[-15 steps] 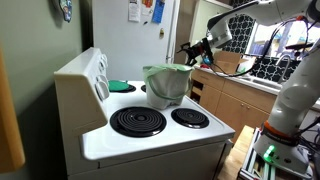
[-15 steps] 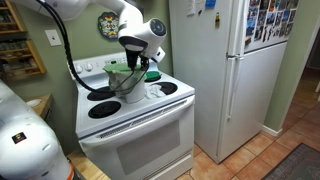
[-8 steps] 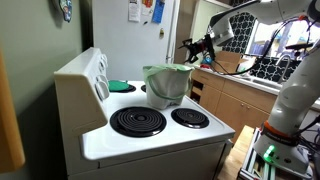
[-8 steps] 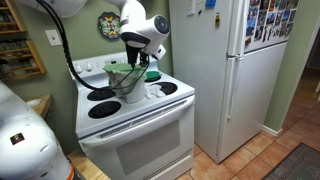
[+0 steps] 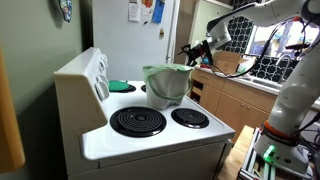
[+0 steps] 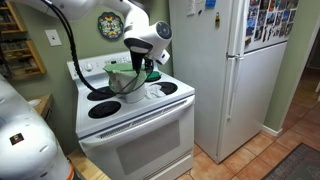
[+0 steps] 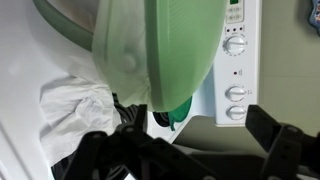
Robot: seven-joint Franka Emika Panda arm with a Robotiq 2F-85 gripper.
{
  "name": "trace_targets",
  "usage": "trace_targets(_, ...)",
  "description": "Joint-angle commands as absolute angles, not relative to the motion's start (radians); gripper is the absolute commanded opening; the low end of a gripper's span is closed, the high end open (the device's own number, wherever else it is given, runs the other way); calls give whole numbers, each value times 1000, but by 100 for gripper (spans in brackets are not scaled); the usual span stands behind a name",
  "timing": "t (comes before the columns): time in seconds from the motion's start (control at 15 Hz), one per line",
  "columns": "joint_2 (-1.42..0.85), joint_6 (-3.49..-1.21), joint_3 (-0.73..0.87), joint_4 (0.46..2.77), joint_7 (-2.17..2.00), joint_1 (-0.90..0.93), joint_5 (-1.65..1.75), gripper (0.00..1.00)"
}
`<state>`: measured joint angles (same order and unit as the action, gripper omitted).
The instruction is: Open the bin, pick the serviette, put it in the bin and then close the bin.
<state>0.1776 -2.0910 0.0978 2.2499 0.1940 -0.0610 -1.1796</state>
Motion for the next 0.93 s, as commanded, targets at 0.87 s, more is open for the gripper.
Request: trace_targets(0.87,136,-2068,91,2247,163,-66,-1245,100)
